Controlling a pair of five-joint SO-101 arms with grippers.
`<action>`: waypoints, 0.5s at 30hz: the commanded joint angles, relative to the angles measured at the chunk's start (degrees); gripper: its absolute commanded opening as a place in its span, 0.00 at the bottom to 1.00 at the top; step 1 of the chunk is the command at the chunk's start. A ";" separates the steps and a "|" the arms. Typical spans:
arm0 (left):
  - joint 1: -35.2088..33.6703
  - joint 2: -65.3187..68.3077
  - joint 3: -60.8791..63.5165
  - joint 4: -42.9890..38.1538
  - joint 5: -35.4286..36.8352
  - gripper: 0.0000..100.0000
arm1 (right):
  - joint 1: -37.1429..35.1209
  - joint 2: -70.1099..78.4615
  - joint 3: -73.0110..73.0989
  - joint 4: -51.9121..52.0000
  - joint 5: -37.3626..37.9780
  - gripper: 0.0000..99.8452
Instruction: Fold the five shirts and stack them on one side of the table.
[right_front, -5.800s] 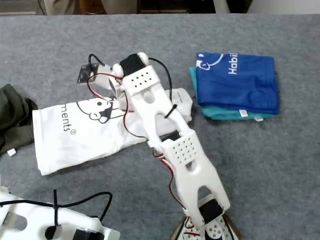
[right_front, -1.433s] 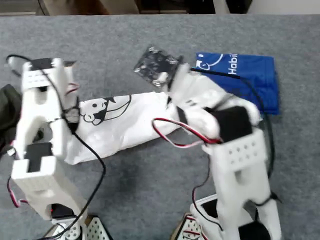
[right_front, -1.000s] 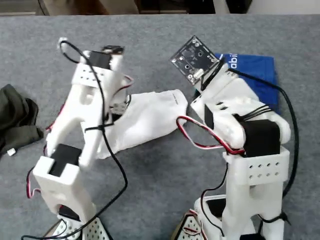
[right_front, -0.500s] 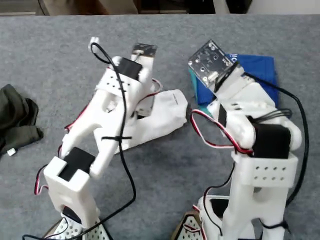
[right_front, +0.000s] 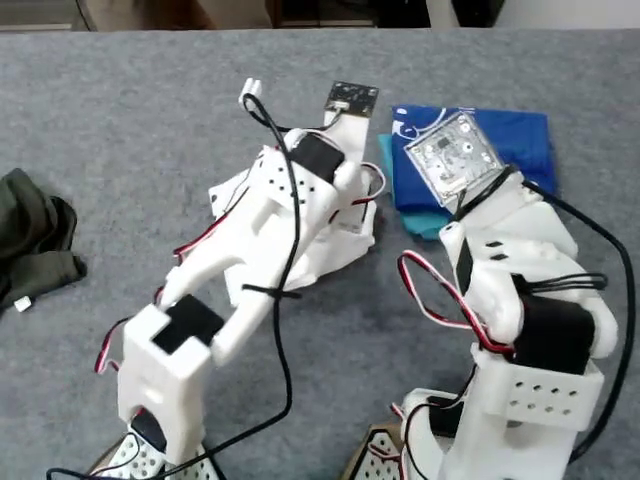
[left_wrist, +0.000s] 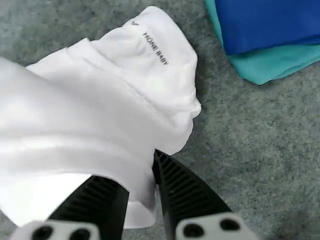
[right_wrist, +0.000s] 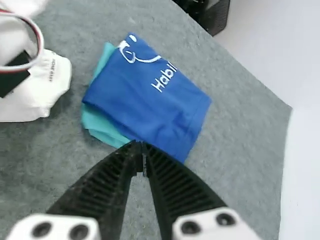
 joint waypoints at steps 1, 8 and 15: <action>1.23 1.71 -8.70 3.43 0.18 0.02 | 1.10 -0.66 -0.04 -1.23 0.62 0.00; -0.18 7.52 -21.27 13.54 0.44 0.22 | 0.84 -0.31 0.31 -2.64 0.35 0.00; -12.57 6.02 -32.44 18.29 0.09 0.05 | -1.10 9.01 -0.48 -2.46 0.18 0.00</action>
